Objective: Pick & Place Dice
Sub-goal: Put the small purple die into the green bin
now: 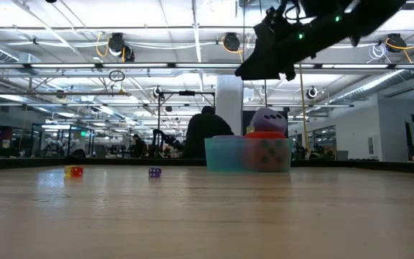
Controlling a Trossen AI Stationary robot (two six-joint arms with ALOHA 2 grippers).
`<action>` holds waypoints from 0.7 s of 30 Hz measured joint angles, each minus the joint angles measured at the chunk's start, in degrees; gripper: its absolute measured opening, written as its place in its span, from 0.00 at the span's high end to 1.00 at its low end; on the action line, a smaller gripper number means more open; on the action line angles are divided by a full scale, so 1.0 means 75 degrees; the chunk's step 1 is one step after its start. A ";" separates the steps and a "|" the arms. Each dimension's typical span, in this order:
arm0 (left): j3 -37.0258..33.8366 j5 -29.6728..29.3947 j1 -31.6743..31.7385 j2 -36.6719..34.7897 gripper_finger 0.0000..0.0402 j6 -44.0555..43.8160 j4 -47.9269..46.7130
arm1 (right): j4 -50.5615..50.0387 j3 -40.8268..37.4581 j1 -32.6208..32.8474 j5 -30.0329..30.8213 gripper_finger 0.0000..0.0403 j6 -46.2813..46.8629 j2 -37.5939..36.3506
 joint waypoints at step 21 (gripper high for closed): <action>0.0000 0.0000 0.0000 0.0000 0.88 0.0000 -0.0006 | -0.3051 0.4493 0.1469 -0.2137 0.65 0.1156 0.2495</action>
